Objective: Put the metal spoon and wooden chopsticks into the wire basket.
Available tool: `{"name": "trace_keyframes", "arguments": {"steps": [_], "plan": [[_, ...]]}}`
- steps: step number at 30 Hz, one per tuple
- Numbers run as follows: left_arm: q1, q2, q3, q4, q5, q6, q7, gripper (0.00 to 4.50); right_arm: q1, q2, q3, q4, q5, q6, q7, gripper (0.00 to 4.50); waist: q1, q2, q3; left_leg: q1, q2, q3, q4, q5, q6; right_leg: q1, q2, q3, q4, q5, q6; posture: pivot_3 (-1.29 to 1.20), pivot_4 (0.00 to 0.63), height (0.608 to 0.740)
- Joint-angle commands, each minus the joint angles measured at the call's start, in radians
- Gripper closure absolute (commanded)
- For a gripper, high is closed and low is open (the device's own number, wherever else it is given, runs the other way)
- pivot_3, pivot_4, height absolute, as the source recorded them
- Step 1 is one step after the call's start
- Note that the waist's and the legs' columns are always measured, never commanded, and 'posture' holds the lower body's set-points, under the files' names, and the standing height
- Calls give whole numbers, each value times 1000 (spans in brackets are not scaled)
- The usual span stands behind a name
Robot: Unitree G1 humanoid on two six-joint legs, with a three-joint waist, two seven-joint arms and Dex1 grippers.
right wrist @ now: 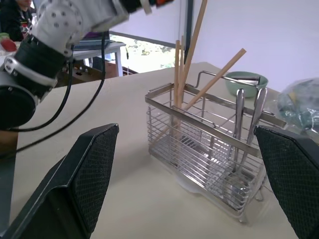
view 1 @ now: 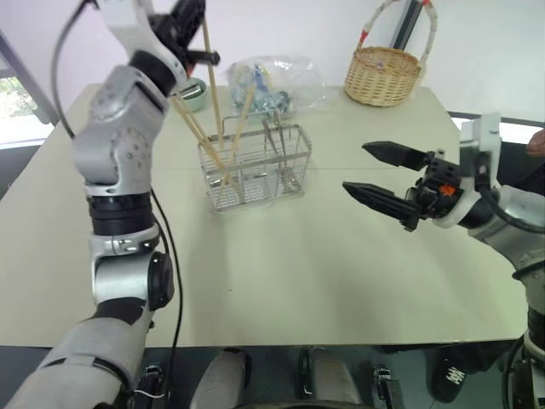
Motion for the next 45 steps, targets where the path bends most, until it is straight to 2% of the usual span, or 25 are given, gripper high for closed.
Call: {"name": "trace_keyframes", "arguments": {"steps": [1,15,18,24,25,26,30,33,37,39,42,45], "plan": [[18,-6,0,-31,24,-85,-6,4478,-15,11,-32,-33,31,-1,-29,0,3,0,0,0,0,0,0,0,0,0,0,0,0,0,0,0,150,684],[173,-102,-11,-29,50,-179,30,4478,-70,4,-14,14,16,2,-43,0,4,0,0,0,-1,-1,1,0,1,2,0,0,-1,0,0,0,150,684],[181,-108,-10,-41,43,-177,34,3447,-77,3,-13,27,10,0,-36,0,4,0,0,0,-1,-1,1,0,1,2,0,0,-1,0,0,0,150,684],[170,-99,-3,-89,14,-130,41,369,-86,8,-2,53,-14,-10,-21,0,4,0,0,0,-1,-1,1,0,1,2,0,0,-1,0,0,0,150,684],[168,-92,-1,-102,3,-116,34,74,-85,10,0,52,-17,-11,-20,0,4,0,0,0,-1,-1,1,0,1,2,0,0,-1,0,0,0,150,684],[160,-76,2,-119,-10,-96,22,74,-84,10,4,51,-24,-14,-17,0,4,0,0,0,-1,-1,1,0,1,2,0,0,-1,0,0,0,150,684],[106,81,36,-157,-74,4,-77,74,-81,12,15,56,-49,-28,4,0,-1,1,1,0,0,0,1,0,1,1,0,0,0,0,0,0,150,684],[110,274,56,-155,-128,77,-253,74,-81,12,25,65,-73,-42,24,0,-15,3,1,1,0,0,0,0,1,0,1,0,0,0,0,0,150,684],[256,590,57,-141,-151,107,-604,74,-61,-13,51,79,-131,-72,87,0,-34,7,2,1,0,0,-2,0,1,1,1,0,0,0,-1,0,150,684],[354,703,67,-154,-144,81,-733,74,-46,-30,63,87,-166,-90,122,0,-35,8,3,2,0,0,-2,-1,1,0,0,1,0,-1,-1,0,150,684],[491,796,101,-197,-138,55,-836,74,-26,-50,74,102,-204,-113,171,0,-28,8,4,1,1,0,-2,-1,1,0,0,0,0,-2,-4,0,150,684],[615,821,176,-265,-152,71,-848,74,-15,-64,87,115,-227,-127,217,0,-21,9,5,0,1,-1,-2,-1,1,0,-1,0,-1,-4,-6,0,150,684]]}}
